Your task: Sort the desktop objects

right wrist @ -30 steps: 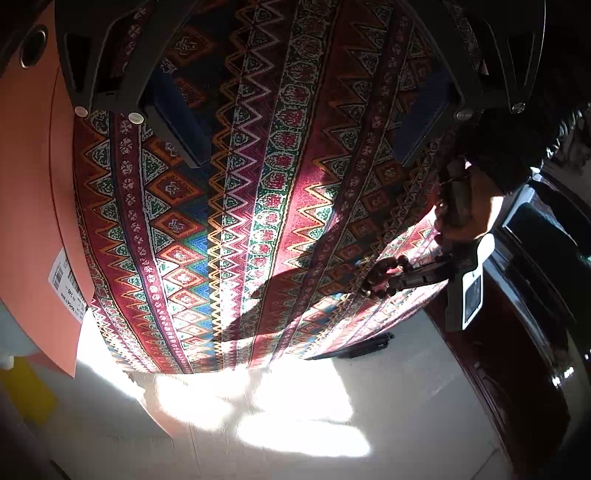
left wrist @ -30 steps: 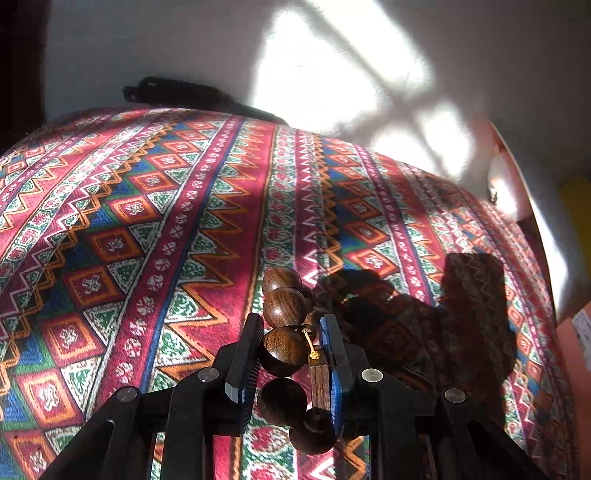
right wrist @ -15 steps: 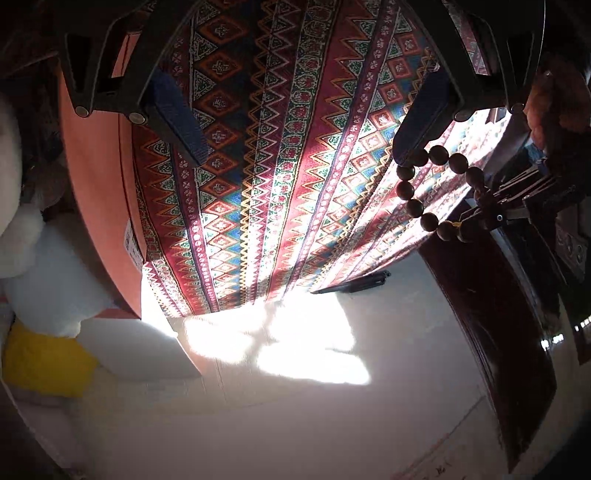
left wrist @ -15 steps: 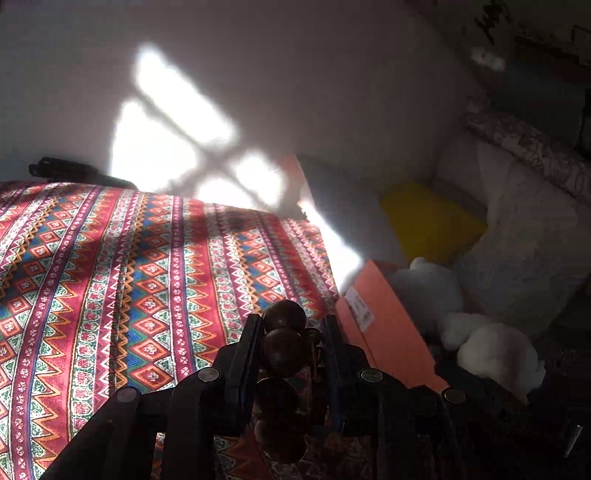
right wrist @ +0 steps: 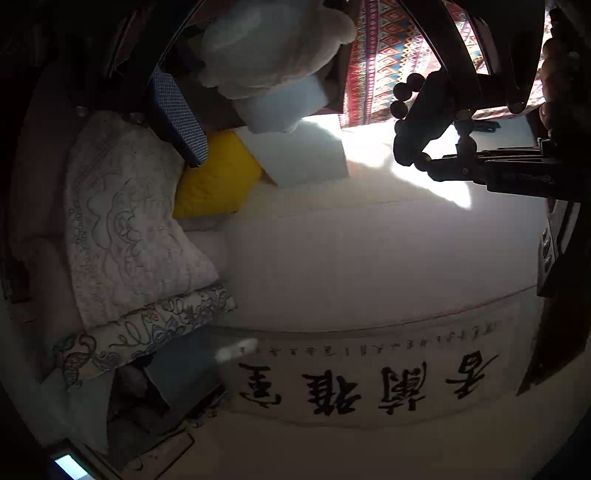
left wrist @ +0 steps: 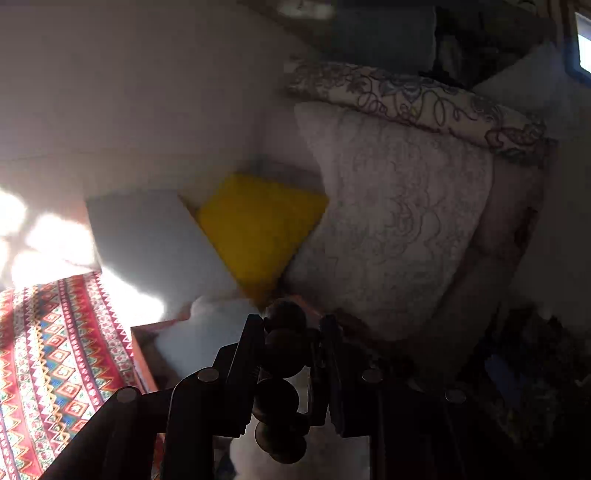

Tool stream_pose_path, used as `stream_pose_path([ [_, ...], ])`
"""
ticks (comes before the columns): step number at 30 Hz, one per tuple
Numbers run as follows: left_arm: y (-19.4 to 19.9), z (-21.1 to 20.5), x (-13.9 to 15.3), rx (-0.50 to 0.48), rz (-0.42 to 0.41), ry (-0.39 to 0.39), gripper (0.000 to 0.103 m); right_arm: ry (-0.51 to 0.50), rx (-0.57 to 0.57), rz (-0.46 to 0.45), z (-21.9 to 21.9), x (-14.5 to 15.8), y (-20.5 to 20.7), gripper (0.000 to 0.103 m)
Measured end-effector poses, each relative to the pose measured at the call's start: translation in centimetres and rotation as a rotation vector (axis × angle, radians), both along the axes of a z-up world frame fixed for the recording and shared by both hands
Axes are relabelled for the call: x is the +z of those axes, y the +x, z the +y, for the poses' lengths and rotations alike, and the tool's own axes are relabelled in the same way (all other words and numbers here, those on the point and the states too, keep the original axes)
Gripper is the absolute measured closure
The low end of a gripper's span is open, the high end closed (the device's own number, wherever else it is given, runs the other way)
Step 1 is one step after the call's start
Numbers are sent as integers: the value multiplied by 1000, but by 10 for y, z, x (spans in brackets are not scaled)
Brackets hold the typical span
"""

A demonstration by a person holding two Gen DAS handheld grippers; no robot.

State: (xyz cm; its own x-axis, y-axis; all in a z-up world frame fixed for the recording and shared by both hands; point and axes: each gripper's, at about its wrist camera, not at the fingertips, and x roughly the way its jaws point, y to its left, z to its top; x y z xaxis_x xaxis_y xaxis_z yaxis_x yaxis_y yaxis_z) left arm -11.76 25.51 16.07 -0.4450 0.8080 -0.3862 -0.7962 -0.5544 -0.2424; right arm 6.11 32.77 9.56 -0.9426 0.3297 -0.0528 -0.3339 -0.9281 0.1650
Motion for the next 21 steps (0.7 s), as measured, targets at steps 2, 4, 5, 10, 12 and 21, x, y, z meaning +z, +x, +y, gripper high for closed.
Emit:
stream_pose_path([
  [2, -9, 43, 0, -20, 23, -19, 75, -18, -99, 29, 28, 3, 11, 1],
  [4, -22, 84, -4, -32, 35, -55, 56, -57, -162, 18, 55, -5, 12, 1],
  [5, -30, 100, -7, -30, 28, -75, 31, -78, -178, -1, 67, -10, 10, 1],
  [10, -51, 115, -23, 12, 14, -91, 18, -184, -188, -106, 110, -33, -7, 1],
  [12, -55, 105, -34, 53, -4, -101, 9, -205, -180, -132, 118, -39, -10, 1],
  [21, -18, 25, -79, 274, -16, -241, 1, -232, -180, -181, 125, -50, -10, 1],
])
